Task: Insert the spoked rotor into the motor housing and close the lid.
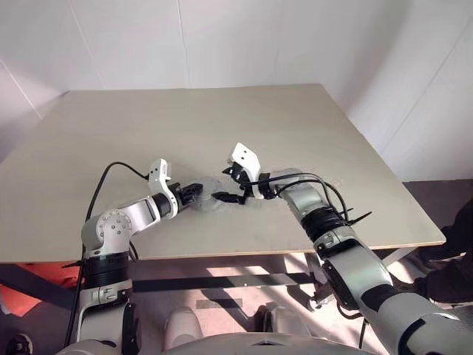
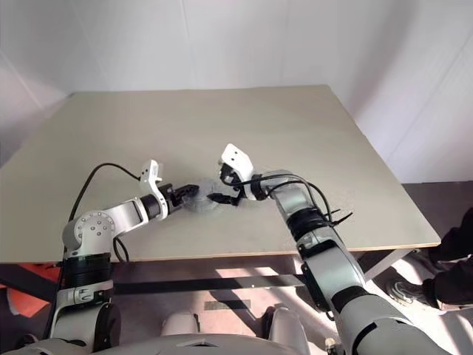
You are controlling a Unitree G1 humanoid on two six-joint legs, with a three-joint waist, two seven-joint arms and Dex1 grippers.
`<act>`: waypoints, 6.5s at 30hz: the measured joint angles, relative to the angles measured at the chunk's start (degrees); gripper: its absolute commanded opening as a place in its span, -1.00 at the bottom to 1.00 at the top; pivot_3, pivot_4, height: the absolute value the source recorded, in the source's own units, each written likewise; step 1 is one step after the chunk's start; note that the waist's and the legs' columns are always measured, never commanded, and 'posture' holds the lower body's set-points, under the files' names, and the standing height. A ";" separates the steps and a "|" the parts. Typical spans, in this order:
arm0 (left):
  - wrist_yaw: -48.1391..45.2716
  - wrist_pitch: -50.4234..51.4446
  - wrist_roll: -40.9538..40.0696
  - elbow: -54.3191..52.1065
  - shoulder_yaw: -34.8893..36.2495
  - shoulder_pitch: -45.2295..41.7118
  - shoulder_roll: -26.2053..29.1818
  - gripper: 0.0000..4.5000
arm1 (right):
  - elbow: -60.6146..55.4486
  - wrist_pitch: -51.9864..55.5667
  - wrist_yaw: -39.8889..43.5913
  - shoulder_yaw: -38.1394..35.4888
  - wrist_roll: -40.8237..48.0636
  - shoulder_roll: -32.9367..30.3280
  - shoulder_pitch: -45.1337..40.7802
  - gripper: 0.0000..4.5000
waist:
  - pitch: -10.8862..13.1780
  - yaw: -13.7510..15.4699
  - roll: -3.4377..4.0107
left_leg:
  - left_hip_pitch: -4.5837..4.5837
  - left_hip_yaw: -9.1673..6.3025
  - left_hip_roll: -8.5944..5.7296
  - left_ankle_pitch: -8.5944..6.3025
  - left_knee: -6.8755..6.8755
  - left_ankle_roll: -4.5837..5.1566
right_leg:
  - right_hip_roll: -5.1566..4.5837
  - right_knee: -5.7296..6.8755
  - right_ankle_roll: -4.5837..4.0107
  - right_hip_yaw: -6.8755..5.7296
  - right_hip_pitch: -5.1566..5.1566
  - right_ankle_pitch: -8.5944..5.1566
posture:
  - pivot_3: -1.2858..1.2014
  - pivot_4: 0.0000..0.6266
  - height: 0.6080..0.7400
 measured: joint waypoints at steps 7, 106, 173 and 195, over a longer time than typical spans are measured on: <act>-0.15 0.08 0.00 -0.02 -1.06 -0.49 0.01 -1.00 | -9.34 21.99 -0.02 -7.87 9.16 -2.60 -2.23 0.99 | -0.04 0.11 -0.01 | 0.09 0.02 0.00 -0.01 -0.13 0.02 | 0.06 0.13 -0.06 0.09 0.02 0.04 | 0.03 -1.00 1.00; -0.76 4.13 -3.94 1.50 5.42 2.05 7.35 -1.00 | 9.88 59.90 -24.53 -28.72 26.44 13.04 -9.47 -0.01 | -0.10 0.19 0.04 | 0.18 0.09 0.05 0.03 -0.53 -0.49 | 0.08 0.83 -0.47 0.10 -0.40 0.26 | 0.03 -1.00 1.00; 3.16 -12.28 -31.53 -0.82 20.25 7.46 -2.91 0.91 | 24.07 53.48 -35.36 -47.04 37.69 12.13 -24.39 -0.48 | 0.10 0.89 -0.20 | -0.75 0.07 0.15 -0.03 0.00 -0.38 | 0.11 1.08 -0.56 0.09 -1.31 0.30 | 0.03 -1.00 1.00; 3.85 -13.90 -40.60 8.09 13.50 3.08 -2.67 0.91 | 14.62 59.71 -35.10 -42.33 37.75 15.11 -21.46 -0.48 | 0.11 1.86 -0.28 | -0.74 0.06 0.16 -0.01 0.02 -0.42 | 0.12 1.09 -0.53 0.09 -1.29 0.31 | 0.03 -1.00 1.00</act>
